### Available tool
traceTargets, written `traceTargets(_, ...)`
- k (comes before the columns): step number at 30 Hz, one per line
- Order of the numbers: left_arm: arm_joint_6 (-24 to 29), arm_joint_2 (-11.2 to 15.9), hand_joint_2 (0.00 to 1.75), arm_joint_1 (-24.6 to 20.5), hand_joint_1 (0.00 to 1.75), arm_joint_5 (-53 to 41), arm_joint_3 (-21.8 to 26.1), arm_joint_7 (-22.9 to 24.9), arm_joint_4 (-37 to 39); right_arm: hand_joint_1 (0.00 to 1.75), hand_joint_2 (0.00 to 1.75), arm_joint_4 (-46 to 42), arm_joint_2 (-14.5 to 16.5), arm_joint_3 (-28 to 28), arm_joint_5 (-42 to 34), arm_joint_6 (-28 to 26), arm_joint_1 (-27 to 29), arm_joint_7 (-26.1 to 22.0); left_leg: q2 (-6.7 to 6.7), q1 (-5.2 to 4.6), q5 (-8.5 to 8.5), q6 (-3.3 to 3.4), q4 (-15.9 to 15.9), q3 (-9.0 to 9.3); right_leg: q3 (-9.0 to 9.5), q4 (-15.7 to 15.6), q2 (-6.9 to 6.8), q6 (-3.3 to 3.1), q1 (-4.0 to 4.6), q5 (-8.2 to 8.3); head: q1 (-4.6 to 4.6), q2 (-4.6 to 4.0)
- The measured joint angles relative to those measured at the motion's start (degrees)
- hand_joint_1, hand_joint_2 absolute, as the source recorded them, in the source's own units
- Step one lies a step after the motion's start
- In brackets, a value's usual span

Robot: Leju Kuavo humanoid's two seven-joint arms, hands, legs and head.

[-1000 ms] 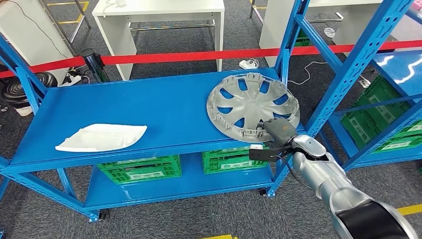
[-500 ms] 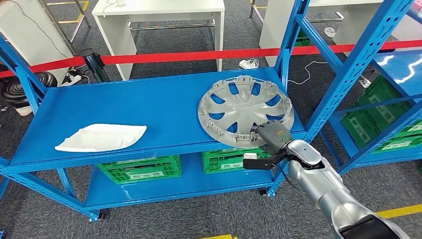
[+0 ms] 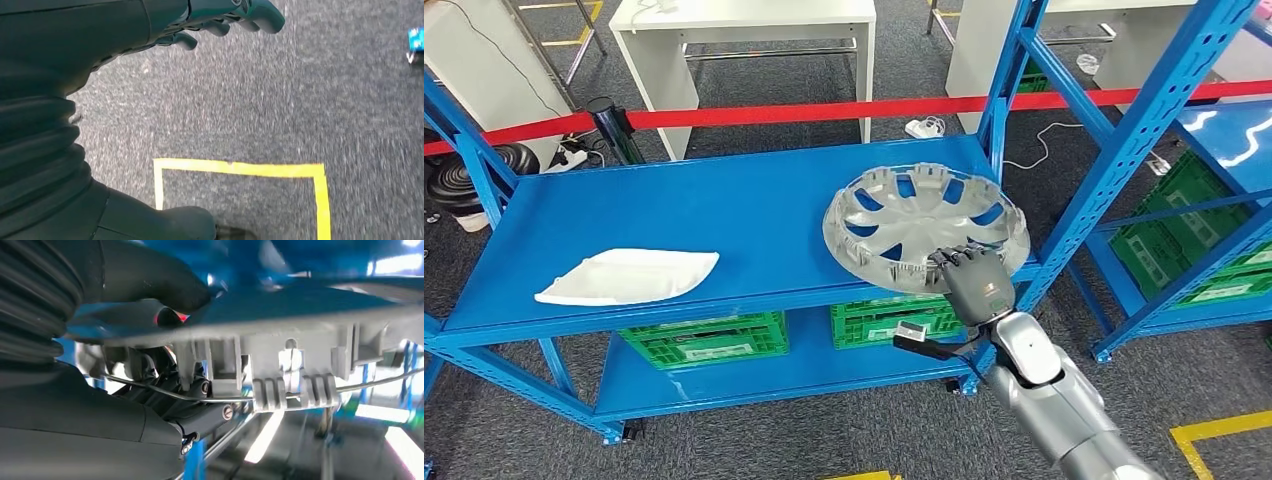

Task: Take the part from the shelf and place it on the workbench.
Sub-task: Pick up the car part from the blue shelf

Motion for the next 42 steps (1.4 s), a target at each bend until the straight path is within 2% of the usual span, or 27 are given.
traceTargets(6,-0.79,-0.08,1.75,0.47,0.00,0.99,0.13,-1.56,0.09,1.75,1.75,-12.61,3.17,-4.91,6.44,-6.68,7.05,0.78,0.01,0.00,-0.08,-0.04,-0.05,0.01,-0.03,0.00,0.02,0.00,0.00,-0.09,-0.01,0.00)
traceTargets(10,-0.91,-0.08,1.75,0.82,0.00,1.42,0.51,-2.71,0.09,1.75,1.75,-21.19,4.39,-7.51,8.08,-7.64,10.16,-0.06,0.00,0.00,-0.08,-0.04,-0.06,0.01,-0.03,0.00,0.01,0.01,0.00,-0.11,-0.01,0.00)
traceTargets(15,-1.44,-0.09,1.75,0.83,0.00,1.07,0.65,-3.74,0.09,1.75,1.75,-28.92,5.07,-10.28,6.43,-7.70,12.89,-2.56,0.06,-0.01,-0.09,-0.03,-0.06,0.03,-0.03,-0.01,0.04,0.01,-0.01,-0.11,0.01,0.00)
traceTargets(24,-1.83,-0.45,1.75,0.14,0.00,-0.35,0.64,-4.09,0.09,1.75,1.75,-35.96,5.98,-13.39,10.28,-7.70,16.14,-4.40,0.07,-0.01,-0.09,-0.03,-0.06,0.06,-0.02,-0.03,0.05,0.01,-0.02,-0.10,-0.01,0.00)
traceTargets(27,-1.89,-0.55,1.75,-0.01,0.00,-0.56,0.63,-3.96,0.09,1.75,1.75,-37.99,6.60,-14.50,10.43,-7.70,16.68,-6.89,0.08,-0.01,-0.09,-0.03,-0.06,0.06,-0.02,-0.03,0.06,0.01,-0.01,-0.10,0.00,0.00)
traceTargets(33,-2.22,-0.68,1.75,-0.01,0.00,-0.87,0.55,-3.51,0.09,1.75,1.75,-42.86,9.02,-17.02,10.44,-7.70,16.60,-12.23,0.08,-0.01,-0.09,-0.03,-0.07,0.06,-0.02,-0.03,0.07,0.01,-0.01,-0.10,-0.01,0.00)
traceTargets(42,-2.69,-0.91,1.75,0.00,0.00,0.44,0.58,-4.31,0.09,1.75,1.75,-46.74,10.16,-17.33,10.45,-7.68,15.71,-14.04,0.07,-0.01,-0.09,-0.03,-0.07,0.05,0.00,-0.03,0.07,0.01,-0.01,-0.10,-0.01,0.00)
